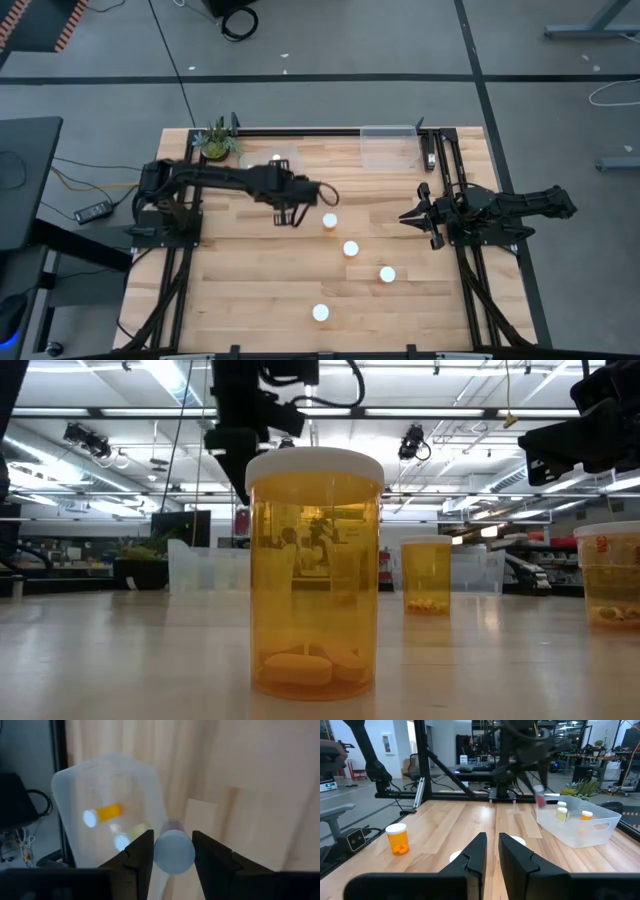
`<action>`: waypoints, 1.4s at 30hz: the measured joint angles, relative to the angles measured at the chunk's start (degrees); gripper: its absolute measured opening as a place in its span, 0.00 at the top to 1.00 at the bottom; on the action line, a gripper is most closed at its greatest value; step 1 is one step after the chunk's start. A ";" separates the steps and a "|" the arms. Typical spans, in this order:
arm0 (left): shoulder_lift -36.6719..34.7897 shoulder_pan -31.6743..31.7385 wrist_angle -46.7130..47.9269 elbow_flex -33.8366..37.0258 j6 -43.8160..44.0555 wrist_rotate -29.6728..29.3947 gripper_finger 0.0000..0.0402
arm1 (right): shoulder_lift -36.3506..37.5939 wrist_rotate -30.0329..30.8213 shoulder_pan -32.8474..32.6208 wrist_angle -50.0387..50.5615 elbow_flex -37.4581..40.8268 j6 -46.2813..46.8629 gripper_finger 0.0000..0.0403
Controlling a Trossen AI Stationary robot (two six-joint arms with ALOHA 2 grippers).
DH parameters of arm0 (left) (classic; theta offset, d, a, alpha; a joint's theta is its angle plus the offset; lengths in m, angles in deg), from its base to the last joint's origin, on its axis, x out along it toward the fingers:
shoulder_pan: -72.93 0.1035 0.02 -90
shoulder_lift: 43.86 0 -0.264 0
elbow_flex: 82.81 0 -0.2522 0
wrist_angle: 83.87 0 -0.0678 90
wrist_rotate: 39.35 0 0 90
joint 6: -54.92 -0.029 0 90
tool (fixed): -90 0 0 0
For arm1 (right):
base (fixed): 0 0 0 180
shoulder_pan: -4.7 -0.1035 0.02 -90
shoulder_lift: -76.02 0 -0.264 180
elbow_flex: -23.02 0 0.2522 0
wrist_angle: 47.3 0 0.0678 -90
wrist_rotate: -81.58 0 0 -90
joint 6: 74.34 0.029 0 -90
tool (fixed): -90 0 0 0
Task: Pick and place medicine bottles into bin by pill shape (circle, oval)
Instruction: Put the small blue pill bottle into the left transparent bin
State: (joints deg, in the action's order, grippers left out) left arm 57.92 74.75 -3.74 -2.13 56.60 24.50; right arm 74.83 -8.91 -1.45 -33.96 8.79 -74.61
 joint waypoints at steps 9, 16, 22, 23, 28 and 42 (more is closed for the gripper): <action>0.22 8.53 -5.23 0.00 -5.25 0.04 0.68 | 0.00 -0.01 0.00 0.02 0.00 0.02 0.86; 0.22 12.98 -7.64 0.07 -6.54 0.98 0.66 | 0.00 0.00 0.02 0.02 0.02 0.02 0.86; 0.24 16.01 -13.65 5.12 -8.02 3.15 0.68 | 0.00 0.00 0.00 0.02 0.00 0.00 0.86; 0.22 16.37 -14.62 6.19 -8.31 3.30 0.67 | 0.00 0.00 0.00 0.02 0.02 0.01 0.86; 0.26 18.33 -19.45 11.31 -8.34 5.46 0.65 | 0.00 0.00 0.00 0.02 0.02 0.00 0.86; 0.24 19.35 -25.95 16.65 -5.01 8.46 0.61 | 0.00 0.00 0.02 0.02 0.02 0.02 0.86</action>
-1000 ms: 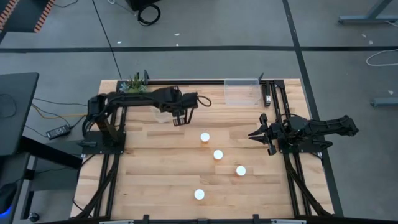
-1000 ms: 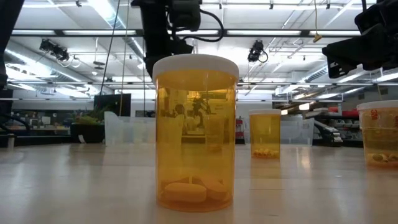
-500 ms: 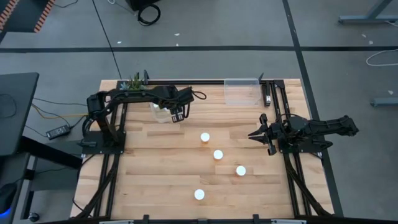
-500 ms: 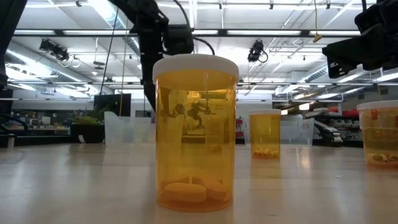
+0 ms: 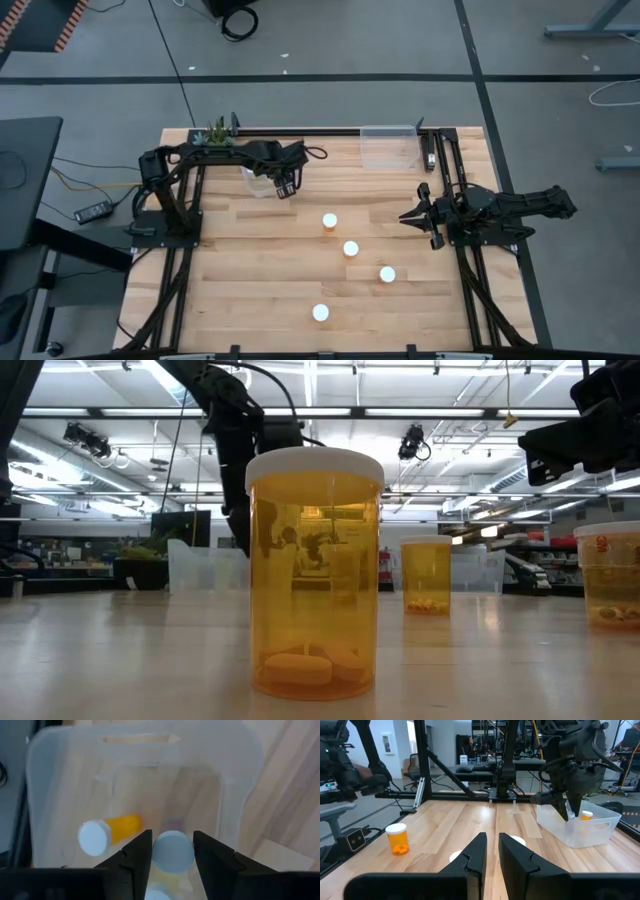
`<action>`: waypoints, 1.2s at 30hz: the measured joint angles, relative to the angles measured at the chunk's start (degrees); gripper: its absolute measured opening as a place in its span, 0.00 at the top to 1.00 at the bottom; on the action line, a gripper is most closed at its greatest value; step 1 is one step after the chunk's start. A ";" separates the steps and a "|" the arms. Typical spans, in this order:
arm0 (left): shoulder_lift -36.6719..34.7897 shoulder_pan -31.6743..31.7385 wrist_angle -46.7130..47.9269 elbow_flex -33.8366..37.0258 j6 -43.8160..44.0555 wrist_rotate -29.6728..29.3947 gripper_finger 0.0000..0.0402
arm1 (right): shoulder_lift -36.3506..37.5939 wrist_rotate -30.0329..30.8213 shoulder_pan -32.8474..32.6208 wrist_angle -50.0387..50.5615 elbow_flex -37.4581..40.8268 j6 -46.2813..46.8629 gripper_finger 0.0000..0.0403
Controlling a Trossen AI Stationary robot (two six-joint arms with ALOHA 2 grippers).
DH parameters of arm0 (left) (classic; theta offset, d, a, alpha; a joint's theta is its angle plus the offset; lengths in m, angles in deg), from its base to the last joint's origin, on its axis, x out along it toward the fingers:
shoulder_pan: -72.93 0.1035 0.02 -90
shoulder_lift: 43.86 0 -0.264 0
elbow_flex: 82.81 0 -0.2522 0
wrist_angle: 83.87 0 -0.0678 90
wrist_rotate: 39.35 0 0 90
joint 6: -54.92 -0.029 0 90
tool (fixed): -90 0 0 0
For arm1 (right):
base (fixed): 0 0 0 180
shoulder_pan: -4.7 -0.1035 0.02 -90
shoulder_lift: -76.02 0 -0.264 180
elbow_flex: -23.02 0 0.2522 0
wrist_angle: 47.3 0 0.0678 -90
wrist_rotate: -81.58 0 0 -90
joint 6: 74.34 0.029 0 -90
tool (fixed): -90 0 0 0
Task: Pick and place medicine bottles into bin by pill shape (circle, oval)
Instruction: Put the small blue pill bottle into the left transparent bin, then put the large orange pill bottle into the right transparent bin
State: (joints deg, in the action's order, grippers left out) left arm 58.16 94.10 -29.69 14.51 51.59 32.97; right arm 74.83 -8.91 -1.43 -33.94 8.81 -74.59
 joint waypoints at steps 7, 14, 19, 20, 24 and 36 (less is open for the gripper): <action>0.00 0.00 -0.06 0.03 1.41 0.02 0.54 | 0.00 0.00 -0.01 0.00 0.00 0.00 0.86; -0.41 0.00 0.00 -0.04 0.74 -0.83 0.46 | 0.00 0.00 -0.02 0.02 0.00 0.00 0.86; -2.30 -0.02 0.12 -0.08 -0.72 -2.50 0.42 | 0.00 0.00 -0.02 0.01 -0.01 -0.02 0.86; -2.97 -0.12 0.15 -0.08 -0.80 -3.06 0.42 | 0.00 0.00 -0.01 0.00 0.00 -0.02 0.86; -6.30 -0.82 0.56 -0.10 -0.74 -2.70 0.43 | 0.00 0.00 -0.01 0.00 -0.01 -0.01 0.86; -22.85 -2.75 -14.31 12.78 -2.10 8.55 0.58 | 0.00 0.00 0.00 0.00 0.00 0.00 0.86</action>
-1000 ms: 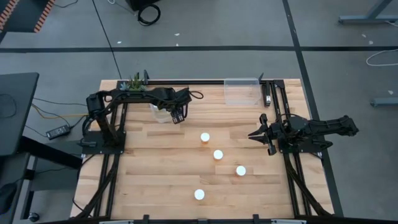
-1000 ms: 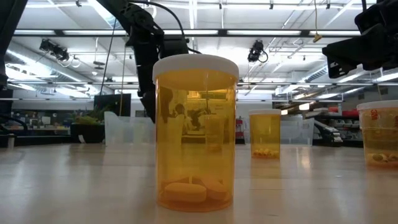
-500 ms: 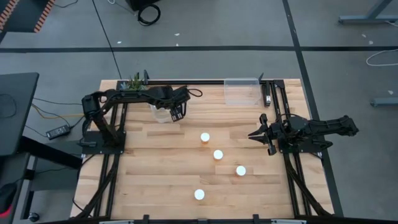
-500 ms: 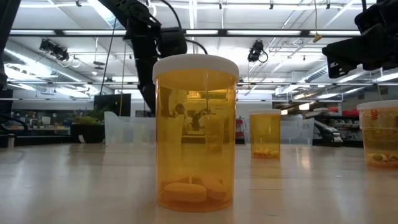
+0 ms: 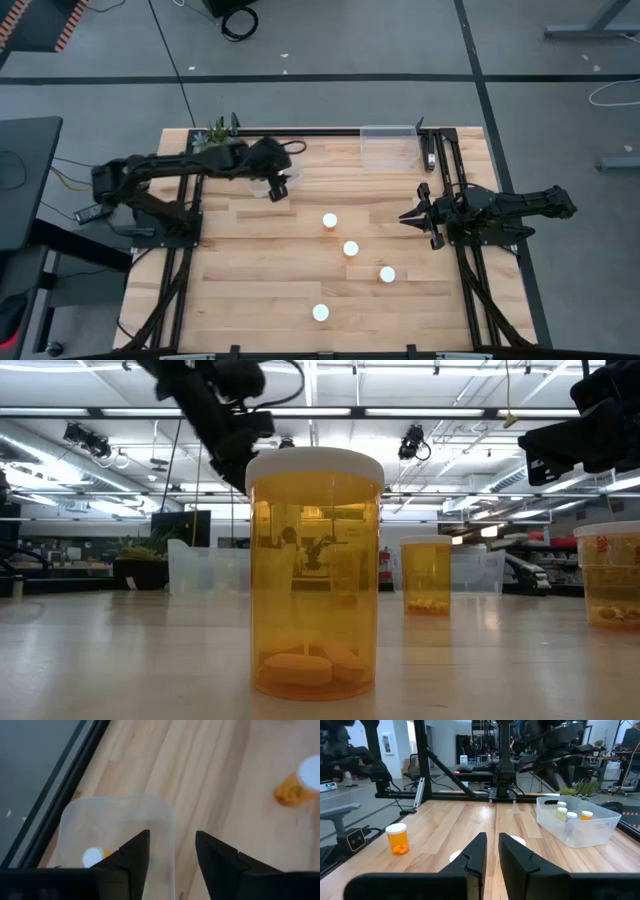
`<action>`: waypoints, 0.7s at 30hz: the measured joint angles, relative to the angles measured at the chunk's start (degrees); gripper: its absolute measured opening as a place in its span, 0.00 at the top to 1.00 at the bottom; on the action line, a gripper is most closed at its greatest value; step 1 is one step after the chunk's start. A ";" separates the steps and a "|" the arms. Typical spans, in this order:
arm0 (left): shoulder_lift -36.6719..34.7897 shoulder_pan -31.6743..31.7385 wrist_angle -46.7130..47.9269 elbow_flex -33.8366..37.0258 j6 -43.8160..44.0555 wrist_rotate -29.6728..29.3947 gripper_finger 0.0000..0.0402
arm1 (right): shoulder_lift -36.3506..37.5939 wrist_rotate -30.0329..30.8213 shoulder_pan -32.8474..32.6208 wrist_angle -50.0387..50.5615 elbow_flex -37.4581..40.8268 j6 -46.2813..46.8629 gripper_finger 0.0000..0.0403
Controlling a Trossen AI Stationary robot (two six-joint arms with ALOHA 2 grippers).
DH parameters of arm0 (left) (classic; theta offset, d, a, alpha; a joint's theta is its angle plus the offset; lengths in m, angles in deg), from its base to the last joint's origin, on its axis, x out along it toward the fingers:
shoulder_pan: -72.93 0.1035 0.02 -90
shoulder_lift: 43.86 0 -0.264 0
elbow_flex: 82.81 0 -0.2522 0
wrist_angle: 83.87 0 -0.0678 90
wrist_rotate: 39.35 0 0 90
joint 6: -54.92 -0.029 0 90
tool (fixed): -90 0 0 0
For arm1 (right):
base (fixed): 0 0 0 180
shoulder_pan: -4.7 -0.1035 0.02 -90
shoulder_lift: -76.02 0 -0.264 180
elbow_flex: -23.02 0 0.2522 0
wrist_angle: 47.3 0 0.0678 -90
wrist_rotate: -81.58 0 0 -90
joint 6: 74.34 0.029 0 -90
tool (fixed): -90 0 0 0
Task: Pick and place medicine bottles into bin by pill shape (circle, oval)
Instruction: Put the large orange pill bottle into the right transparent bin
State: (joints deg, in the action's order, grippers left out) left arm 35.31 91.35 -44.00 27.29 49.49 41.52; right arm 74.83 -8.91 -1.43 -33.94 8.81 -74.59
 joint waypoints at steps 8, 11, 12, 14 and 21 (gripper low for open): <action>-11.68 0.09 -18.68 14.19 -4.18 4.38 0.65 | -0.07 0.00 -0.02 0.00 0.00 -0.01 0.86; -15.03 0.09 -23.18 17.55 -5.03 4.87 0.66 | -0.07 0.00 -0.01 0.00 -0.02 -0.01 0.86; -15.96 0.07 -24.11 18.62 -5.51 4.94 0.67 | -0.07 0.00 -0.01 0.00 -0.01 -0.01 0.86; -17.79 -0.24 -26.47 20.70 -5.72 5.18 0.67 | -0.07 0.00 -0.02 -0.03 0.00 -0.02 0.86; -23.74 -1.08 -34.03 27.84 -6.15 5.76 0.67 | -0.50 0.00 0.00 -0.01 0.00 0.00 0.86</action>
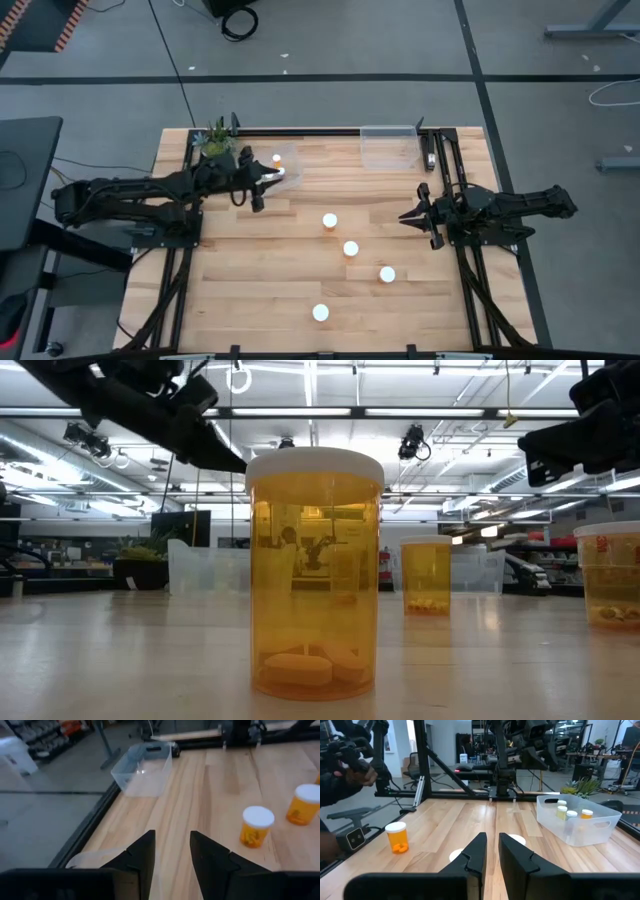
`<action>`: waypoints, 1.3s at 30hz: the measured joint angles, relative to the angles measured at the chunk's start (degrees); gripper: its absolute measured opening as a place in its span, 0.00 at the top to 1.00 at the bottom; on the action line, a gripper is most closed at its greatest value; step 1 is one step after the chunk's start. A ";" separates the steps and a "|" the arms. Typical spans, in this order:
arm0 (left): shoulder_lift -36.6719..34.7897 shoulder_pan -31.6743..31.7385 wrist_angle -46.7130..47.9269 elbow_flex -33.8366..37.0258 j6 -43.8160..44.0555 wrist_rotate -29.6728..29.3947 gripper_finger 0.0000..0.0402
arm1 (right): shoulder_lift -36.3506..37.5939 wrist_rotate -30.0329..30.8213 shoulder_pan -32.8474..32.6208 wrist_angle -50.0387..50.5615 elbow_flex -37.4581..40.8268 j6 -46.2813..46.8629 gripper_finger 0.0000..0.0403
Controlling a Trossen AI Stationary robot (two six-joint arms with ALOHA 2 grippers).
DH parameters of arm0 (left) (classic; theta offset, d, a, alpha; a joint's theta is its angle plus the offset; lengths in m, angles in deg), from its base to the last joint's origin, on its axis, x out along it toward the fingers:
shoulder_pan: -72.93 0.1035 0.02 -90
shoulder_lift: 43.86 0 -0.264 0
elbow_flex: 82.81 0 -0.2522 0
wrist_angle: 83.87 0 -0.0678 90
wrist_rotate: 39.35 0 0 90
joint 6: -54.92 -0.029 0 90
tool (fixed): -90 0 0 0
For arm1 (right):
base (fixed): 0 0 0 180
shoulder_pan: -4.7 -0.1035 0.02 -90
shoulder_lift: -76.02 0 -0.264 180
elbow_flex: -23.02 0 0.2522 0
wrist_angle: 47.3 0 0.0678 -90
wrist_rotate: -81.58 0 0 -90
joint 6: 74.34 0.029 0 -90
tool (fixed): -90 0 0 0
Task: Pick and place medicine bottles into bin by pill shape (circle, oval)
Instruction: Put the large orange pill bottle into the right transparent bin
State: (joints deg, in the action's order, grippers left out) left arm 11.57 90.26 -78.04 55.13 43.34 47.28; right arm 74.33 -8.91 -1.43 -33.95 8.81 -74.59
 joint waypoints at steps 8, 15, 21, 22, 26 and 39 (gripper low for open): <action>-7.48 -0.55 -3.64 7.50 0.30 0.28 0.69 | -0.14 0.00 0.00 0.01 0.00 0.00 0.86; -15.89 -2.86 -9.54 15.84 1.60 0.28 0.69 | -0.14 0.00 0.00 0.01 0.00 -0.01 0.86; -23.05 -4.30 -11.07 21.21 4.15 0.21 0.69 | -0.11 -0.01 0.00 0.01 0.00 0.00 0.86; -24.20 -4.62 -11.14 21.84 4.47 0.22 0.69 | -0.11 0.00 0.00 0.01 -0.01 0.01 0.86; -28.55 -6.23 -10.75 23.82 4.49 -1.38 0.69 | -0.11 0.00 0.00 0.01 0.00 -0.02 0.86; -41.13 -14.12 -3.91 27.78 4.95 -3.16 0.72 | -0.10 0.46 0.00 -4.60 0.04 5.19 0.86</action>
State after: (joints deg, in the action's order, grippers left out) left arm -29.56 76.14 -81.95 82.91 48.30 44.12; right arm 74.23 -8.45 -1.43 -38.56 8.85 -69.40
